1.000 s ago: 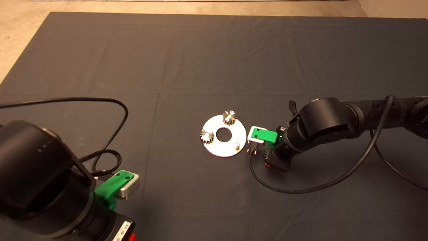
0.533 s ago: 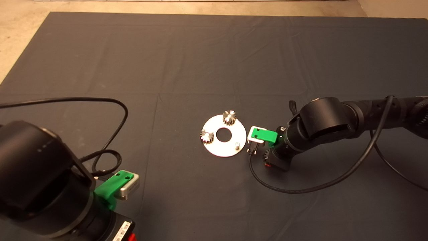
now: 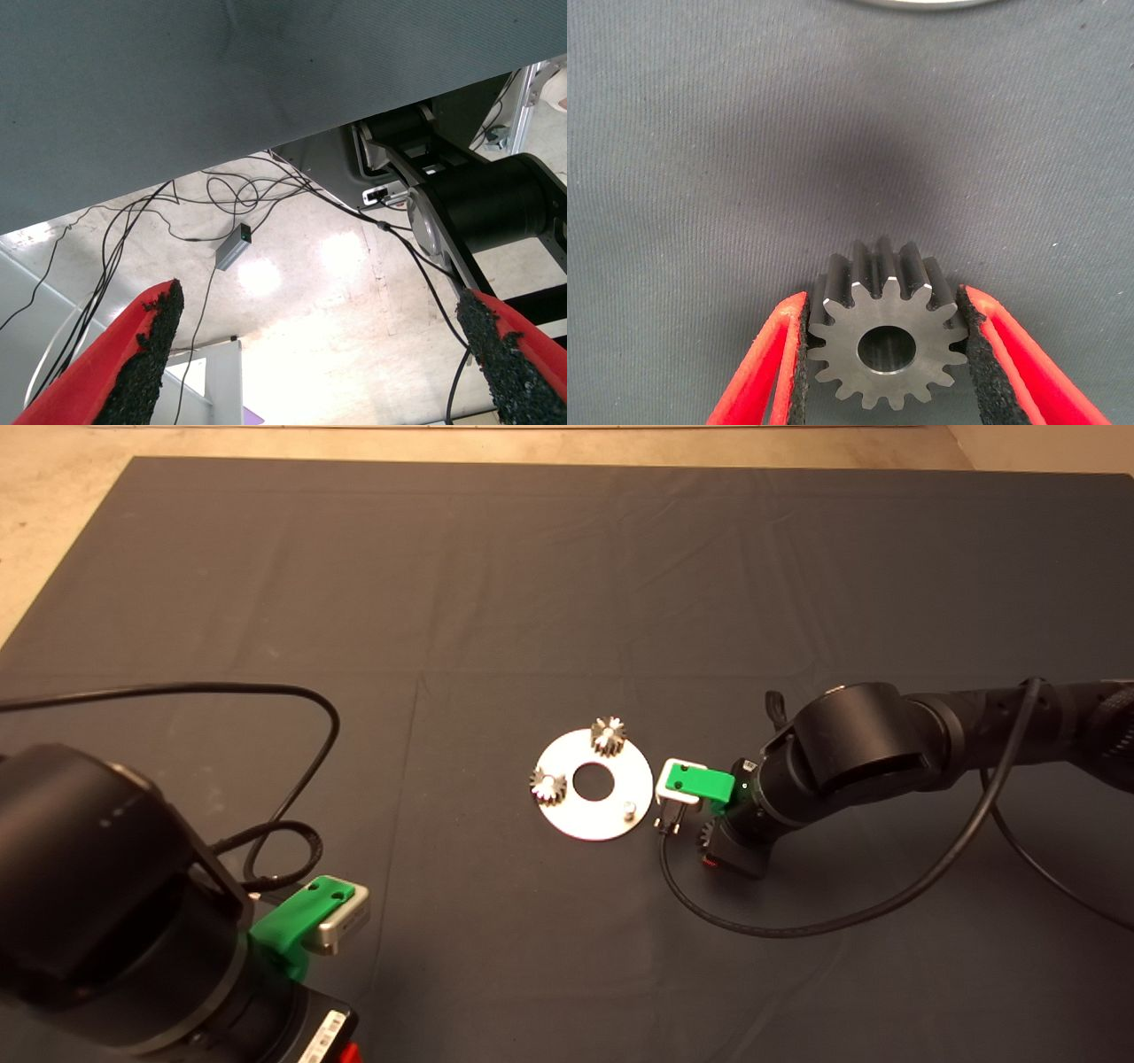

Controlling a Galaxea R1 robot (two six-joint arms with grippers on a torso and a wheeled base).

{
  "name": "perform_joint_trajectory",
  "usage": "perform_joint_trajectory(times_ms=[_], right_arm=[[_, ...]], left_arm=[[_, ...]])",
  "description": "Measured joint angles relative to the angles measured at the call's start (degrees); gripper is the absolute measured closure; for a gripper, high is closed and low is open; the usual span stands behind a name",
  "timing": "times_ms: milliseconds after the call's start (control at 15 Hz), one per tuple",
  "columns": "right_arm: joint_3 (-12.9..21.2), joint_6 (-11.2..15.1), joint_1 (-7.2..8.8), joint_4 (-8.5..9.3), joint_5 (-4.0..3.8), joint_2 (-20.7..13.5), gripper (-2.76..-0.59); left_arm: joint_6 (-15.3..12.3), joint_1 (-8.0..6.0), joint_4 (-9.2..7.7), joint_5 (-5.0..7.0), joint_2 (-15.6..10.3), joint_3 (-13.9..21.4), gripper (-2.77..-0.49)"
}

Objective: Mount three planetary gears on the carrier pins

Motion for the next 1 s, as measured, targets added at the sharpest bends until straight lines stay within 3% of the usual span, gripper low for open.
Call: perform_joint_trajectory(times_ms=[67, 400, 1000], right_arm=[[0.0, 0.1, 0.25, 0.02, -0.15, 0.3, -1.04], [0.0, 1.7, 4.58, 0.11, -0.20, 4.1, -1.04], [-3.4, 2.2, 5.88, 2.15, -0.20, 9.1, -1.03]], left_arm=[[0.0, 0.00, 0.00, 0.02, 0.0, 0.0, -2.19], [-0.1, 0.00, 0.00, 0.02, 0.0, 0.0, -2.19], [-0.1, 0.00, 0.00, 0.00, 0.0, 0.0, -2.19]])
